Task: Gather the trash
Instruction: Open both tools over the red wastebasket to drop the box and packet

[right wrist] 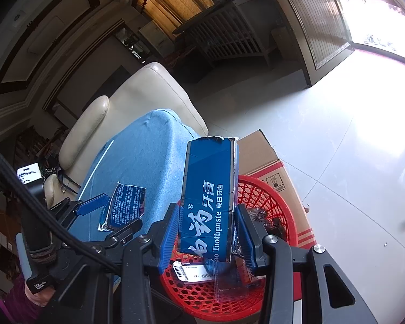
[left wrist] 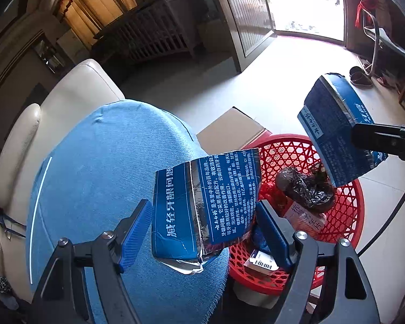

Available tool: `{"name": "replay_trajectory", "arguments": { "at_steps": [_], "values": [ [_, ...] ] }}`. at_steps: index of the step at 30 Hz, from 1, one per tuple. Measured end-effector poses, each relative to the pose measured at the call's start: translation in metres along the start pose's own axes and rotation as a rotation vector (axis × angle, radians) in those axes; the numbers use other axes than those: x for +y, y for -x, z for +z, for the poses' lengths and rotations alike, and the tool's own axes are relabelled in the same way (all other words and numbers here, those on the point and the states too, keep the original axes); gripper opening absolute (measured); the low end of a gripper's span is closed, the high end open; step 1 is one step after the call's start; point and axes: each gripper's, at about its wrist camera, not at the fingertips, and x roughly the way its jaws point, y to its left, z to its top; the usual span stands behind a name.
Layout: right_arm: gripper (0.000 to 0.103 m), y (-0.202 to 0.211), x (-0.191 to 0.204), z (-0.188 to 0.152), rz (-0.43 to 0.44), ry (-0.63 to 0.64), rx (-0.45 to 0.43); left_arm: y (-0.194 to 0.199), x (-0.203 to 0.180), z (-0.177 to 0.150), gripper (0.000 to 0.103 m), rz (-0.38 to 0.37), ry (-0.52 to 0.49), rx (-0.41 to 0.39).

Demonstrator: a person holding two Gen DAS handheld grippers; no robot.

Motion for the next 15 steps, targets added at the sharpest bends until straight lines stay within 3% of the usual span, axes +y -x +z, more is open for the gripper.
{"name": "replay_trajectory", "arguments": {
  "at_steps": [15],
  "values": [
    [0.047, -0.0101, 0.0005, 0.0011, -0.008, 0.000, 0.019, -0.0013, 0.0037, -0.0018, 0.081, -0.049, 0.014, -0.007]
  ]
}}
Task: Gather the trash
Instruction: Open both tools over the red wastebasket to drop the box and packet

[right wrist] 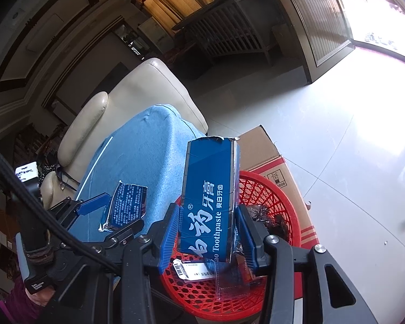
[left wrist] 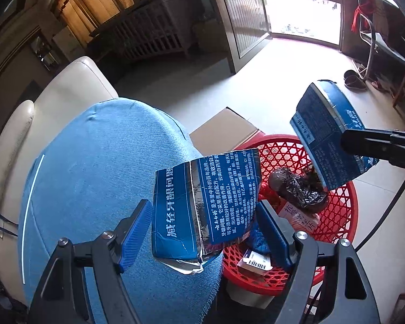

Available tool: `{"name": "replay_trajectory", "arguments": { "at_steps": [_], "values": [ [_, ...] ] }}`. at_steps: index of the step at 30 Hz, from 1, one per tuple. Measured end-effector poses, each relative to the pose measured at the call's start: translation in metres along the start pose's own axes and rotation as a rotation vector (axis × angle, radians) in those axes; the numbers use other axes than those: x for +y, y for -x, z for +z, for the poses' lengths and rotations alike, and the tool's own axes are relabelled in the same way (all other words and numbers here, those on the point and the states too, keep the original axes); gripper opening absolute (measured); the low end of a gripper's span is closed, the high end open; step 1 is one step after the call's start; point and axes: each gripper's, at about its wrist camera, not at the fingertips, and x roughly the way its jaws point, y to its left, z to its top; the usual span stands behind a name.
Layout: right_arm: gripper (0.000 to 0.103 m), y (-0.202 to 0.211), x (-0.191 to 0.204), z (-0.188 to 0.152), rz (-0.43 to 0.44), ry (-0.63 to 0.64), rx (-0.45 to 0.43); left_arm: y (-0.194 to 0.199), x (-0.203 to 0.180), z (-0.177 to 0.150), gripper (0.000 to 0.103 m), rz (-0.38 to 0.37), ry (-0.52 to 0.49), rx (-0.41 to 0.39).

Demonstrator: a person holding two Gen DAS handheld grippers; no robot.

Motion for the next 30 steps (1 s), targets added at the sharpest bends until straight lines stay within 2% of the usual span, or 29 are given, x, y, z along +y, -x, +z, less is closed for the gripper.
{"name": "replay_trajectory", "arguments": {
  "at_steps": [7, 13, 19, 25, 30],
  "values": [
    [0.049, -0.001, 0.002, 0.000, -0.008, -0.007, 0.014, 0.002, 0.006, -0.002, 0.081, -0.064, 0.026, -0.012],
    [0.053, -0.003, 0.002, 0.000, 0.008, -0.047, 0.031, 0.008, 0.009, -0.006, 0.081, -0.089, 0.034, -0.038],
    [0.054, -0.004, 0.013, -0.001, 0.004, -0.026, 0.034, 0.016, 0.021, -0.010, 0.081, -0.109, 0.074, -0.078],
    [0.054, -0.006, 0.024, -0.003, 0.007, -0.007, 0.033, 0.028, 0.036, -0.020, 0.081, -0.100, 0.114, -0.112],
    [0.054, -0.004, 0.039, -0.004, 0.017, 0.027, 0.030, 0.040, 0.048, -0.034, 0.081, -0.050, 0.140, -0.131]
  ]
}}
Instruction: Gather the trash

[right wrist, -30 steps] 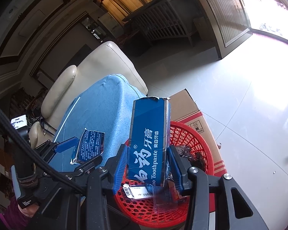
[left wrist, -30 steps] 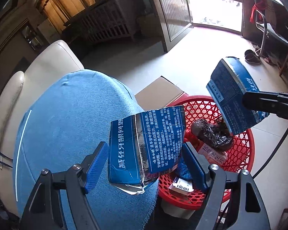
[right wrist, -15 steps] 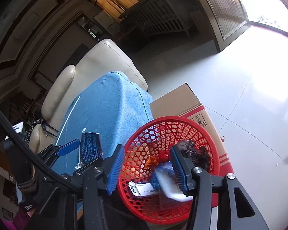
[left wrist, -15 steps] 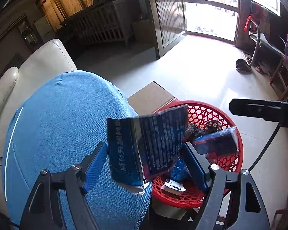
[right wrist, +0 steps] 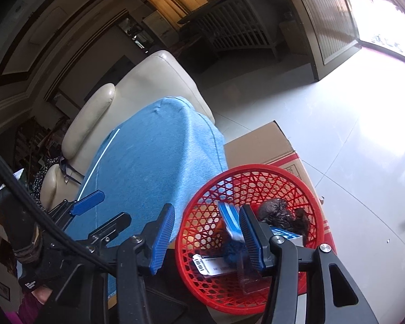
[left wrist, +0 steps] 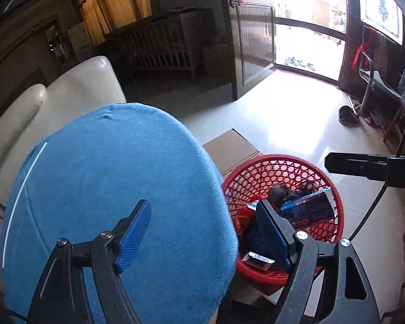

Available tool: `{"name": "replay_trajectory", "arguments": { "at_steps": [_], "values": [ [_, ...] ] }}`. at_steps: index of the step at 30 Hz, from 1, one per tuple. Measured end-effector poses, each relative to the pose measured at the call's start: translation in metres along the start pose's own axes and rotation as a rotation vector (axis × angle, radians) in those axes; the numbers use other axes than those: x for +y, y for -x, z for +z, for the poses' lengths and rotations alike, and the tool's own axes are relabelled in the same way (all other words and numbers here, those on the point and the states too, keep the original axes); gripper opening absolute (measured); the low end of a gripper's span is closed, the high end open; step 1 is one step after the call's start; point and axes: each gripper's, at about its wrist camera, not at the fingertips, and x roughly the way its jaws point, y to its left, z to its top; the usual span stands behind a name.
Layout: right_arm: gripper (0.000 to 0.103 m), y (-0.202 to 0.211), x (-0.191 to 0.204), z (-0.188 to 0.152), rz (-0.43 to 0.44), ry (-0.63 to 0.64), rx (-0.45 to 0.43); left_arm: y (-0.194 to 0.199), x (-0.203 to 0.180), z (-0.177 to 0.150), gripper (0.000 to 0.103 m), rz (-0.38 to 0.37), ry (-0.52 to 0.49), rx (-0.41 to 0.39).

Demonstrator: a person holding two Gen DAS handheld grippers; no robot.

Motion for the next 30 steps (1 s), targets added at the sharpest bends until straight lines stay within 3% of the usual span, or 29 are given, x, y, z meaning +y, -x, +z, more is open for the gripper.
{"name": "replay_trajectory", "arguments": {
  "at_steps": [7, 19, 30],
  "values": [
    [0.054, -0.002, 0.035, -0.001, 0.045, 0.068, 0.006, 0.027, 0.043, -0.021, 0.081, 0.137, 0.105, -0.016],
    [0.054, -0.018, 0.156, -0.025, 0.172, 0.309, 0.045, 0.096, 0.131, -0.082, 0.081, 0.442, 0.319, -0.038],
    [0.060, -0.017, 0.259, -0.065, 0.236, 0.508, 0.023, 0.152, 0.175, -0.143, 0.081, 0.601, 0.485, -0.042]
  ]
}}
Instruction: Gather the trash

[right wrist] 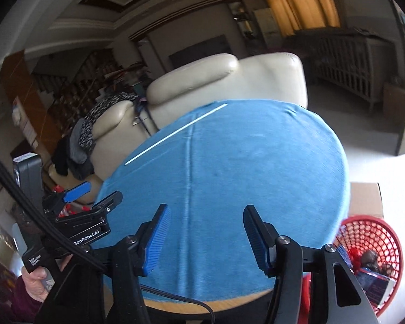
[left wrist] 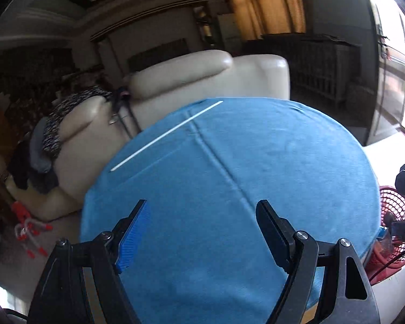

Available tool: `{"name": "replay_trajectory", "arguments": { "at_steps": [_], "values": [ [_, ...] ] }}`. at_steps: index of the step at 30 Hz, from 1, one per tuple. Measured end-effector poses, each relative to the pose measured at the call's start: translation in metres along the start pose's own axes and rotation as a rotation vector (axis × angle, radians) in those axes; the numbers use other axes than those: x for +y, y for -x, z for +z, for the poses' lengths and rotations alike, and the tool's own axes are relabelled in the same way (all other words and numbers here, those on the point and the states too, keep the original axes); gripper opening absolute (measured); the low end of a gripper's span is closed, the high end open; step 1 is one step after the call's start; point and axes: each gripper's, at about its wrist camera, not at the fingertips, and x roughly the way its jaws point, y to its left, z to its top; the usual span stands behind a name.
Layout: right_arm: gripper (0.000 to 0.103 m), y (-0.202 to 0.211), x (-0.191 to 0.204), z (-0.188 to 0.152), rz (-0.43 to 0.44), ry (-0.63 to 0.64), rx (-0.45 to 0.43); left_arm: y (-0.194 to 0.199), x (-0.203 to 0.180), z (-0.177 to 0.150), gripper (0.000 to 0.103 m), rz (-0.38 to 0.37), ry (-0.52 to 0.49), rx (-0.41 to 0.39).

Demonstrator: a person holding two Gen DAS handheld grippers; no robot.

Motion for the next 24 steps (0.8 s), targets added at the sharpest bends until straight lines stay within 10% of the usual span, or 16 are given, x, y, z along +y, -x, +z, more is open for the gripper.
{"name": "replay_trajectory", "arguments": {
  "at_steps": [24],
  "values": [
    [0.064, -0.026, 0.157, -0.020, -0.104, 0.229, -0.087, 0.044, 0.122, -0.053, 0.081, 0.127, 0.200, -0.042]
  ]
}}
